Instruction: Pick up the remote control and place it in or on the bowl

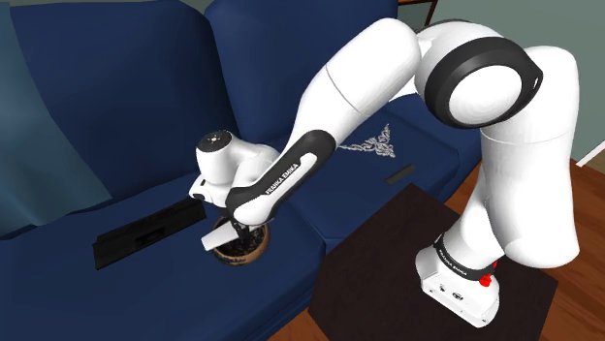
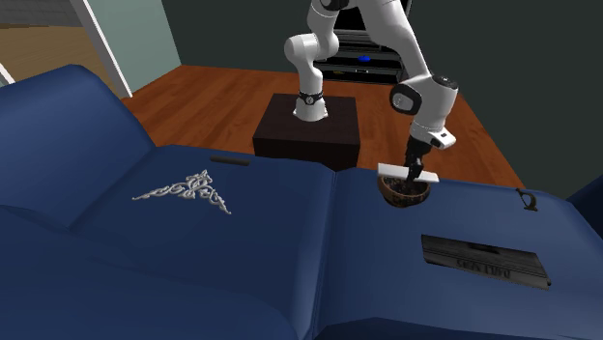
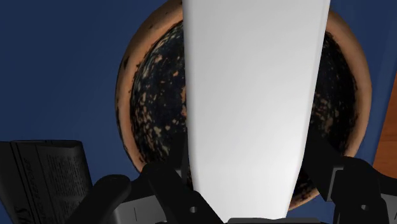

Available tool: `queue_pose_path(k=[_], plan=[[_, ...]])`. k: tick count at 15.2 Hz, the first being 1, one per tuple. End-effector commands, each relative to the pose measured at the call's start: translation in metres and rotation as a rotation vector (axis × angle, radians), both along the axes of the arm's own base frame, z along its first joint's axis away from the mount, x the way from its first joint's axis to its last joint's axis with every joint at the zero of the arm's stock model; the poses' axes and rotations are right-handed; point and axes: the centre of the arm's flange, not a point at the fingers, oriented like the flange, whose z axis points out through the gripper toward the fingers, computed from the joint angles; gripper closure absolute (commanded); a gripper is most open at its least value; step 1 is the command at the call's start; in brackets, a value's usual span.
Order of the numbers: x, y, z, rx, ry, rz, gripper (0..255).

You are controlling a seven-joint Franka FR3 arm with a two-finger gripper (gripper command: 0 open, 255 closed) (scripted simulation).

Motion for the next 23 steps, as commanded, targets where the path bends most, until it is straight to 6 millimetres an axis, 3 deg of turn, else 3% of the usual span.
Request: queue_pose_path(k=[1,3,10,11,16,20,23], plan=[[-0.001,0.0,-0.011,0.001,-0.001,0.0,255],[-0.001,0.0,-0.02,0.001,-0.001,0.0,255],[-0.001,0.0,-0.02,0.001,-0.001,0.0,255],[-0.001,0.0,-0.02,0.001,-0.001,0.0,0],[-0.001,0.0,-0.02,0.001,-0.001,0.0,0],[-0.002,0.001,0.03,0.001,-0.001,0.0,0],[-0.002,0.001,0.03,0.001,-0.001,0.0,0]])
